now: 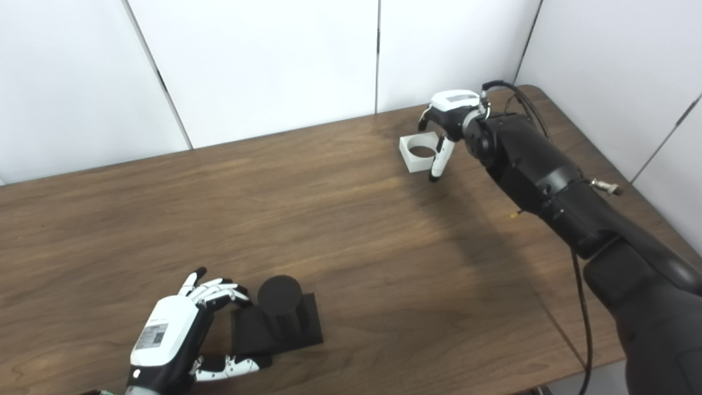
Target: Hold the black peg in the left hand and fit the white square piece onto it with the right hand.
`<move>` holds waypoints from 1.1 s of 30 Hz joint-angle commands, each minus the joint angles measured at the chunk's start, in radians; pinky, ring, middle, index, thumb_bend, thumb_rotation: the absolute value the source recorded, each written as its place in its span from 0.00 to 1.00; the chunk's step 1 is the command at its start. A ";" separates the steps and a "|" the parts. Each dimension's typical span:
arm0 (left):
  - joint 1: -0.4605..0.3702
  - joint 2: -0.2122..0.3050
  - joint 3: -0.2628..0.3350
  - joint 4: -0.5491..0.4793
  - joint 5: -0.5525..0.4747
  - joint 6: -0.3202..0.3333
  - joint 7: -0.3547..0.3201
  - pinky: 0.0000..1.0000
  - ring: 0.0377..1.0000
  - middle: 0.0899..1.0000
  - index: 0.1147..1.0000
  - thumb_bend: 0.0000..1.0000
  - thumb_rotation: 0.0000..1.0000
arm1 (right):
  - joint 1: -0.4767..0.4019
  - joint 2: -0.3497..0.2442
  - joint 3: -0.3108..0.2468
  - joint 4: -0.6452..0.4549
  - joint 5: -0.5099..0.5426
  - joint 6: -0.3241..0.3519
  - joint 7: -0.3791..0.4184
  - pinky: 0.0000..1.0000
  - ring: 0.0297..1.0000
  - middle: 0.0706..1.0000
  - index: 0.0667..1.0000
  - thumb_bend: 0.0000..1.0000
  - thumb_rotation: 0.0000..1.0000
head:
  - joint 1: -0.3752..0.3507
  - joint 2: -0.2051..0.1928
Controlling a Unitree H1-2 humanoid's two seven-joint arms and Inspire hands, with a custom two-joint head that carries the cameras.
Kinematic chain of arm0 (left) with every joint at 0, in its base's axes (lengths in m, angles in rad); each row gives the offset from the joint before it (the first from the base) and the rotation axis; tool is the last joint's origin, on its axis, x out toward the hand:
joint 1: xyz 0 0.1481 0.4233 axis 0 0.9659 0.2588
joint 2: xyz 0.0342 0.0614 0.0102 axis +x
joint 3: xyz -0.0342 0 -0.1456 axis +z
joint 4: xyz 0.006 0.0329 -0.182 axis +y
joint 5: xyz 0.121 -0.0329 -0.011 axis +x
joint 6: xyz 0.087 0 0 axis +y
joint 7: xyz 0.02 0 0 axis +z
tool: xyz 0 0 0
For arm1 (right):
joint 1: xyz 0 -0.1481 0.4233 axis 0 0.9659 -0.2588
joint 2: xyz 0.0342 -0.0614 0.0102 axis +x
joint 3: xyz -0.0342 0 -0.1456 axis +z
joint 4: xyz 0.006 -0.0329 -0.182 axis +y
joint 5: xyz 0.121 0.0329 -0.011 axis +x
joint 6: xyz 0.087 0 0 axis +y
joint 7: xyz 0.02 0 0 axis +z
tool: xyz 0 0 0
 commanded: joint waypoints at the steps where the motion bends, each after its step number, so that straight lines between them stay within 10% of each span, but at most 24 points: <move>1: 0.014 0.002 -0.018 -0.013 0.025 -0.005 -0.048 1.00 0.83 0.73 0.42 0.52 0.05 | -0.062 -0.019 -0.012 -0.007 -0.021 -0.019 -0.007 1.00 1.00 0.96 0.79 0.95 0.21 | 0.000 0.002; 17: 0.021 -0.020 -0.013 -0.031 0.037 0.003 -0.067 1.00 0.84 0.74 0.42 0.52 0.05 | -0.070 0.013 0.010 0.037 -0.048 -0.061 -0.027 1.00 1.00 0.95 0.81 0.91 0.23 | 0.015 0.009; 27: 0.023 -0.031 -0.010 -0.032 0.046 -0.002 -0.065 1.00 0.84 0.74 0.42 0.52 0.05 | -0.057 0.017 -0.024 0.045 -0.029 -0.105 -0.064 0.99 0.99 0.90 0.61 0.85 0.17 | 0.020 0.014; 29: 0.024 -0.032 -0.010 -0.037 0.048 0.002 -0.071 1.00 0.84 0.74 0.42 0.52 0.05 | -0.045 0.018 -0.039 0.039 -0.017 -0.121 -0.085 0.96 0.96 0.86 0.49 0.61 0.15 | 0.022 0.016; 33: 0.029 -0.036 -0.009 -0.051 0.052 0.005 -0.082 1.00 0.84 0.74 0.42 0.52 0.05 | -0.023 0.021 -0.052 0.044 -0.017 -0.154 -0.133 0.90 0.91 0.79 0.45 0.53 0.13 | 0.024 0.023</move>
